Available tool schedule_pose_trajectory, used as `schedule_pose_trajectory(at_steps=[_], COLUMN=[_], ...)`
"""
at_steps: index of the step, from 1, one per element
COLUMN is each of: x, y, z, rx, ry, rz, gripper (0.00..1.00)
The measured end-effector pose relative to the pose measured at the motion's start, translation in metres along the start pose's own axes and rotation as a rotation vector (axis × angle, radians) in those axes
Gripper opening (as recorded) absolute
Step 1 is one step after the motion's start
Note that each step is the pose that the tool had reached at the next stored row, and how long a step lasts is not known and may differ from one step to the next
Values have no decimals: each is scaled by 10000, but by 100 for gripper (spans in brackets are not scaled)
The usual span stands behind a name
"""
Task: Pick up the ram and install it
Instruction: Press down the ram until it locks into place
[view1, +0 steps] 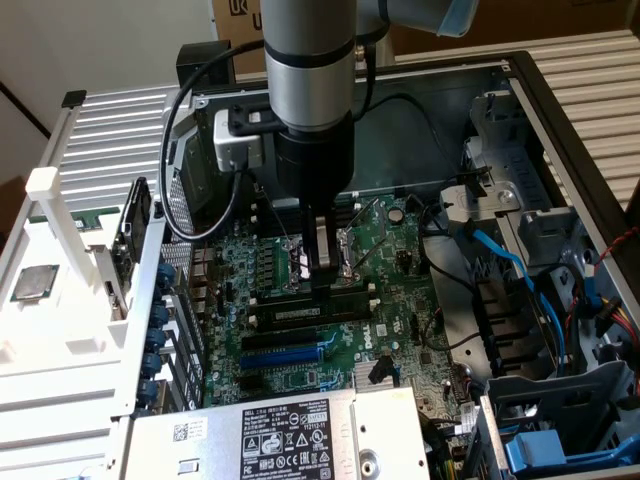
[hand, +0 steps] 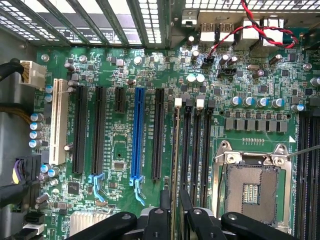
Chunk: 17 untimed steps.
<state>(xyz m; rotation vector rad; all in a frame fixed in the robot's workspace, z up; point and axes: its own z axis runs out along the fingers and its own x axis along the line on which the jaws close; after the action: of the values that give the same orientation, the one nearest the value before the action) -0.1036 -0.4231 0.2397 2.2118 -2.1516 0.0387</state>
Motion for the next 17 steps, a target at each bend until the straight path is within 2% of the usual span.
schedule_pose_trajectory(at_steps=[8,10,11,12,17], x=[1,0,0,0,0], y=[0,0,0,0,0], z=[-19,-19,-19,-19,-19], rx=[2,2,3,2,2], ry=[-4,-4,-4,-4,-4], rz=[0,0,1,0,0], gripper=[22,19,13,10,10])
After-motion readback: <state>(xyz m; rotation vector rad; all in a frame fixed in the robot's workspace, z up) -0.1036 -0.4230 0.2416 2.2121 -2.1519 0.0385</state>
